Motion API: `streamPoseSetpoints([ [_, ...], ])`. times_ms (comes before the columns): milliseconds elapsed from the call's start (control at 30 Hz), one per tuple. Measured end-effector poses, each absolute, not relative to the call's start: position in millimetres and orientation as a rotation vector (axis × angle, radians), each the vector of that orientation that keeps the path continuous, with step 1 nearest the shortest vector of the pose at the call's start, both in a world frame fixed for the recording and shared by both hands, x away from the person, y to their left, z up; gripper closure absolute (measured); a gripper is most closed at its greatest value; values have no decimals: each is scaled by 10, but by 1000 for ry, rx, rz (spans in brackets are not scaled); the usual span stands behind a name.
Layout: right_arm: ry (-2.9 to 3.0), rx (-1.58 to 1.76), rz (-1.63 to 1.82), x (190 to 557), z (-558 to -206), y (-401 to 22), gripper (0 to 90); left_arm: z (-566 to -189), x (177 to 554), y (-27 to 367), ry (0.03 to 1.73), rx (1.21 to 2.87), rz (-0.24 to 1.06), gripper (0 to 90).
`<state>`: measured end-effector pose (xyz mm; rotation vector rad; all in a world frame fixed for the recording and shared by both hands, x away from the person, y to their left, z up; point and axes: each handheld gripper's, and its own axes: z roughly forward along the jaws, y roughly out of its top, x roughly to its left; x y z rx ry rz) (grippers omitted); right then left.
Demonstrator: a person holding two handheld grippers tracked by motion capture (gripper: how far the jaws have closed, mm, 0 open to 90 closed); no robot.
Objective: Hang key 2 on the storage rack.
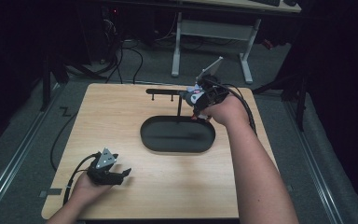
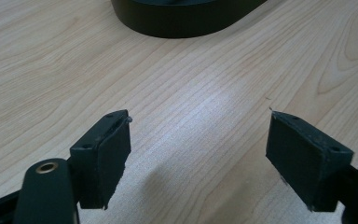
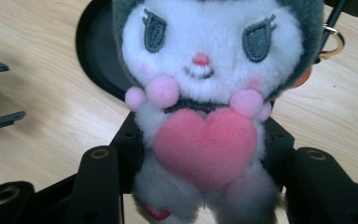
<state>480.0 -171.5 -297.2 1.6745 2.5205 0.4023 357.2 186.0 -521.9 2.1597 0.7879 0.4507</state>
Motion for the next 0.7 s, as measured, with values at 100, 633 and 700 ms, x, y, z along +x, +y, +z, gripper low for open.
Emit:
streamPoseSetpoints([
  [100, 2510, 1692, 382, 4819, -3035, -1737, 480, -5219, 3573, 1867, 789, 2160, 451, 226],
  [633, 2552, 1768, 402, 4716, -3441, -1877, 477, -5240, 3567, 1833, 786, 2180, 447, 230],
  [700, 2560, 1758, 403, 4720, -3475, -1886, 476, -5242, 3565, 1832, 786, 2180, 447, 231],
])
